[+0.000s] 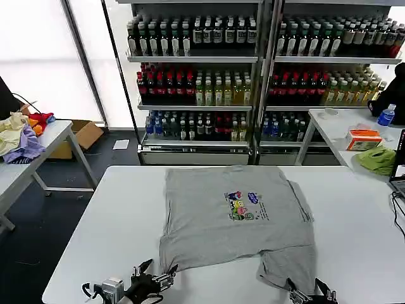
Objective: Fold and organize the clothes.
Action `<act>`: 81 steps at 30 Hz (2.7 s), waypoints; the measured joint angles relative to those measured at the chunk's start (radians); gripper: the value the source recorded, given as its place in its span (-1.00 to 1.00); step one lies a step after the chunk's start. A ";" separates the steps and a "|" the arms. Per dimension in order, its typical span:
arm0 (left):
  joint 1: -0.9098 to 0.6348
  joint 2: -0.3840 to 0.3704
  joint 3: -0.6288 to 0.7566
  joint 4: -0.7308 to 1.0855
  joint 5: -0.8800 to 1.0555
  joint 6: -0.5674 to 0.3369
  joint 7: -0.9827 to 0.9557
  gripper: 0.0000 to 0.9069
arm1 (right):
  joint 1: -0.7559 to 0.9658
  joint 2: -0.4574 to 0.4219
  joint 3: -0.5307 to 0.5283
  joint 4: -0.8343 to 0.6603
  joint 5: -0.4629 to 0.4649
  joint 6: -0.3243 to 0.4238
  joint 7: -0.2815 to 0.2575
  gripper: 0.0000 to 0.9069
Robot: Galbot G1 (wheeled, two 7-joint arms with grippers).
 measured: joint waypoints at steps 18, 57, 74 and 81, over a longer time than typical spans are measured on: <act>0.025 -0.043 0.063 0.055 0.135 -0.095 -0.011 -0.93 | 0.001 -0.001 -0.006 -0.026 0.003 0.066 -0.045 -1.00; 0.297 -0.027 -0.161 -0.188 0.315 -0.183 0.063 -0.91 | -0.337 -0.044 0.125 0.183 0.198 0.331 -0.256 -1.00; 0.191 0.059 -0.209 -0.175 0.183 -0.115 0.109 -0.91 | 0.004 -0.063 0.074 0.084 0.287 0.292 -0.141 -1.00; 0.061 0.110 -0.192 -0.100 0.127 -0.104 0.146 -0.91 | 0.168 -0.104 0.037 0.024 0.282 0.251 -0.067 -1.00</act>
